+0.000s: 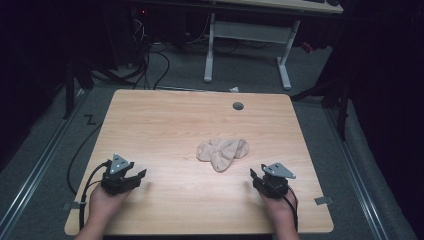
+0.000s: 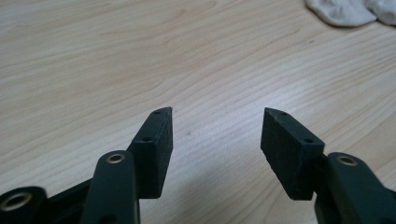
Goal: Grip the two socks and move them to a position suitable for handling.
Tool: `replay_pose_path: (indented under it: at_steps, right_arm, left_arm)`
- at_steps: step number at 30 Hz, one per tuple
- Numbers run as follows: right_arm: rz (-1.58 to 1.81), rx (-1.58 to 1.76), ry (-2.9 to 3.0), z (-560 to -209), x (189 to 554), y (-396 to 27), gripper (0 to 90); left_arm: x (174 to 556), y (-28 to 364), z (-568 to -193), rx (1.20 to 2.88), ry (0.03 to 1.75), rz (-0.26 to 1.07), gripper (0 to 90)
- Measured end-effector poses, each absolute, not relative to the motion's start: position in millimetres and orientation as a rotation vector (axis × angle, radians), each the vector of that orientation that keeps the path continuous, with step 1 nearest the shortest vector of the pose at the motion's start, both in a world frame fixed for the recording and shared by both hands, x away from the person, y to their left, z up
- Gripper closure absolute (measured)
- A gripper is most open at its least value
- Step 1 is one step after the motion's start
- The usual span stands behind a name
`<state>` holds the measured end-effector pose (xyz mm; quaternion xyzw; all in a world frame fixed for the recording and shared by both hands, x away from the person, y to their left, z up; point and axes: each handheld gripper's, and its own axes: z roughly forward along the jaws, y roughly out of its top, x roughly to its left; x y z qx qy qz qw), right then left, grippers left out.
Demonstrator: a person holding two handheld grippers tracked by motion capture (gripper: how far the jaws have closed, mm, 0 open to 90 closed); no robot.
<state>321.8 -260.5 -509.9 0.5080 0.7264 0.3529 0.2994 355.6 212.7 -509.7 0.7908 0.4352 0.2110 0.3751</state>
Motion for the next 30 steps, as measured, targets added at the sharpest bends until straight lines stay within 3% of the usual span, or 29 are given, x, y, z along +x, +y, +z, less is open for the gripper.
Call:
replay_pose_path:
  at_steps: [30]
  right_arm:
    - [0.973,1.298,1.968,-508.8,328.1,-250.6,51.6]
  left_arm:
    - [350.9,217.3,-508.2,2.015,1.123,0.553,44.3]
